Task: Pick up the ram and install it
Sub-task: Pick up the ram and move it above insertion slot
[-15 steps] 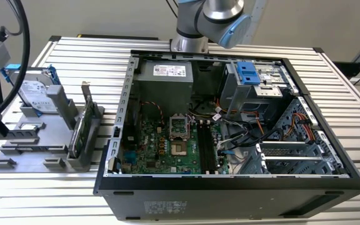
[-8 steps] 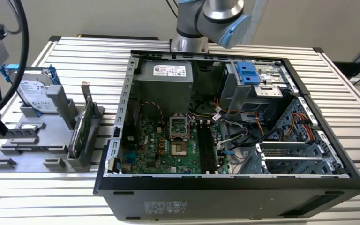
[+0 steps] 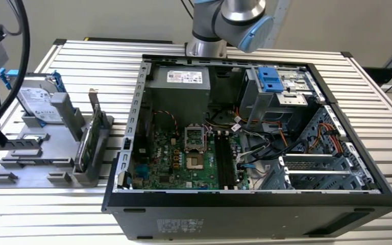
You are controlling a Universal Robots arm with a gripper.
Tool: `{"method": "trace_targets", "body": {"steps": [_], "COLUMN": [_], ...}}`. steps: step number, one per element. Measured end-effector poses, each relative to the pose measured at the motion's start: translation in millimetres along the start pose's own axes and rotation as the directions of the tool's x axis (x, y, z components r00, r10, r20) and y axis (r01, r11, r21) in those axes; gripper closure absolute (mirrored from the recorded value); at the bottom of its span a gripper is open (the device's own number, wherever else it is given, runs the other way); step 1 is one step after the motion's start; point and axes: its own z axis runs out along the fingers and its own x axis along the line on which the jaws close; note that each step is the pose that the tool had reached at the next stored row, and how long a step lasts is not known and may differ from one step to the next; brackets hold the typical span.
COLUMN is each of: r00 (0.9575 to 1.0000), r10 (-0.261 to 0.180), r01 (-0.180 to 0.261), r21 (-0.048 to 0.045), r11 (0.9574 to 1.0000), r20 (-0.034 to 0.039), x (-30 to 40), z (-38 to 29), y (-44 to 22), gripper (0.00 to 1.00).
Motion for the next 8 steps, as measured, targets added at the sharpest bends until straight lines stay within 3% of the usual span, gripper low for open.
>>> {"method": "trace_targets", "body": {"steps": [8], "r00": [1.0000], "r10": [0.000], "r01": [0.000], "r21": [0.0000], "r11": [1.0000], "r20": [0.0000], "x": [-0.3], "z": [-4.4], "y": [0.2], "gripper": [1.00]}}
